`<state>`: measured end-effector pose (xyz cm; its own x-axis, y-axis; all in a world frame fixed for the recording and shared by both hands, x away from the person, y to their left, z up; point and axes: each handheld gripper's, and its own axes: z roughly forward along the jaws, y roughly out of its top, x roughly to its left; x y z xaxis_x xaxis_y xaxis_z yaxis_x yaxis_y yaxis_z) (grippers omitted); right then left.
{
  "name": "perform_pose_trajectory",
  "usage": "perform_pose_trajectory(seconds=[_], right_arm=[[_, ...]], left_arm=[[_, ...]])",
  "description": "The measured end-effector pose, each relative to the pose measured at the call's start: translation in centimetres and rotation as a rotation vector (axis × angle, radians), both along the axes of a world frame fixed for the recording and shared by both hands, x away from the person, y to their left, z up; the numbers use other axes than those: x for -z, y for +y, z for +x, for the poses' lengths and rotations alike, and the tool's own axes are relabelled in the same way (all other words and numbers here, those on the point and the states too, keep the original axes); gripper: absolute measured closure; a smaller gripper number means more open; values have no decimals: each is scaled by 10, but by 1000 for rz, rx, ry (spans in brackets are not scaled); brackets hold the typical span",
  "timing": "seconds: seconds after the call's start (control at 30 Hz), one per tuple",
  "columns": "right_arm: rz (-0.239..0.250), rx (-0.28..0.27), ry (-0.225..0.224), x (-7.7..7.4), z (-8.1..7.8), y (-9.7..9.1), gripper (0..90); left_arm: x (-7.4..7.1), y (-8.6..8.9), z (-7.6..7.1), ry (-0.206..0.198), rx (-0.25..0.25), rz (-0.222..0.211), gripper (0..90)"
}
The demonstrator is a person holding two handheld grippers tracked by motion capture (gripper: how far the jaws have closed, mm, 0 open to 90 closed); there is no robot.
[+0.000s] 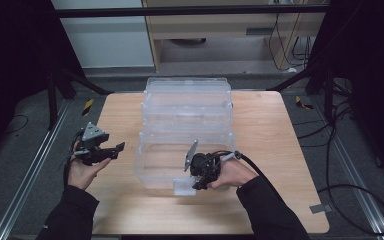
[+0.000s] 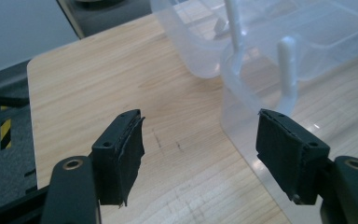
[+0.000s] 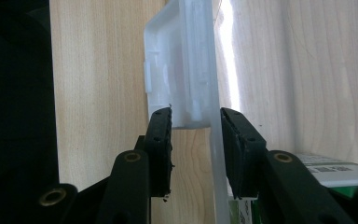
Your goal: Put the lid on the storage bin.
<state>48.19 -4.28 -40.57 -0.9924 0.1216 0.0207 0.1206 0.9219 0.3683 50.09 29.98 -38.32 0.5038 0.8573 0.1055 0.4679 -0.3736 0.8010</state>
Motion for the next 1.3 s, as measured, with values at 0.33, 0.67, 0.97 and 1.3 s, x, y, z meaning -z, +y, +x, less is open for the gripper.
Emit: perform_pose_trajectory(seconds=[0.33,0.67,0.97,1.3], right_arm=[[-1,1,0,0,0,0,657],[-12,4,-2,0,-1,1,657],[-10,0,-2,0,-1,0,657],[-12,5,-1,0,-1,1,657]], left_arm=[[-28,-5,11,-54,110,26,366],[-49,-20,22,-74,302,134,392],[-83,-43,36,-94,410,194,370],[-107,-72,52,-119,516,251,358]])
